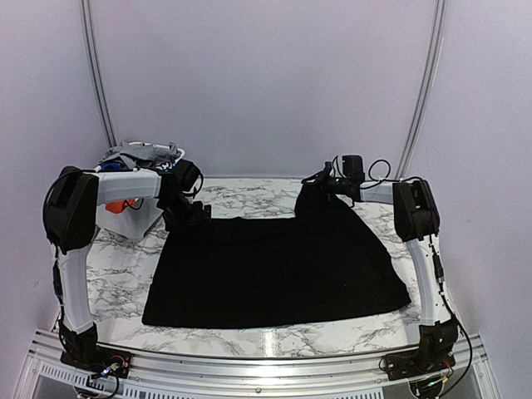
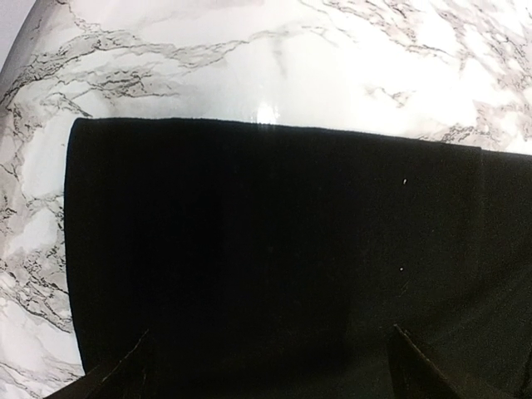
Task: Fold and stack the mixed laundry pile
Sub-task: Adjust the 1/3-folded T-shirt at the center of the board.
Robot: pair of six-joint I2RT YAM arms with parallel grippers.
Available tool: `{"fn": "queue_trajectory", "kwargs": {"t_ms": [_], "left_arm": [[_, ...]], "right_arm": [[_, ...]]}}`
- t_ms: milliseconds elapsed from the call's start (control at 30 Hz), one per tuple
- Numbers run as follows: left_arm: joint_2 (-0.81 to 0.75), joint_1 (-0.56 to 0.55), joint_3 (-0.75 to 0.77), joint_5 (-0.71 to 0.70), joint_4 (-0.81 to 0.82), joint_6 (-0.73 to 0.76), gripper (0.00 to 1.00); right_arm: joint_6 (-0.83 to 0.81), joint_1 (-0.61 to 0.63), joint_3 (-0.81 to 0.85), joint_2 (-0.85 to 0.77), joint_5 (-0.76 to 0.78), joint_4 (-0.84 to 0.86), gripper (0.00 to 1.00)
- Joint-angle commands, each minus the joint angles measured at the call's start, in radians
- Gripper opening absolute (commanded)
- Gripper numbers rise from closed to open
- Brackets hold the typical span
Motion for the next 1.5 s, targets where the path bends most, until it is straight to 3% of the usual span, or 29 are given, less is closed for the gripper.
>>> {"fn": "queue_trajectory", "kwargs": {"t_ms": [0, 167, 233, 467, 767, 1100, 1467], "left_arm": [[0.016, 0.010, 0.037, -0.001, -0.022, 0.000, 0.99], [0.004, 0.009, 0.049, 0.004, -0.022, 0.009, 0.99], [0.000, 0.010, 0.050, 0.004, -0.022, 0.020, 0.99], [-0.002, 0.010, 0.031, 0.034, -0.019, 0.041, 0.99], [-0.007, 0.010, 0.013, 0.055, -0.015, 0.047, 0.99], [-0.004, 0.010, 0.011, 0.017, -0.013, 0.046, 0.99], [0.073, 0.014, 0.158, 0.013, -0.013, 0.093, 0.99]], "right_arm": [[0.004, 0.007, 0.091, 0.038, -0.062, 0.023, 0.30], [-0.205, -0.028, 0.052, -0.098, -0.024, -0.136, 0.64], [-0.298, -0.051, 0.008, -0.166, -0.003, -0.216, 0.69], [-0.482, -0.107, -0.172, -0.274, 0.069, -0.396, 0.63], [-0.473, -0.122, -0.300, -0.239, 0.099, -0.420, 0.58], [-0.478, -0.238, -0.433, -0.278, 0.279, -0.432, 0.57], [-0.526, -0.263, -0.397, -0.313, 0.169, -0.364, 0.57]]}}
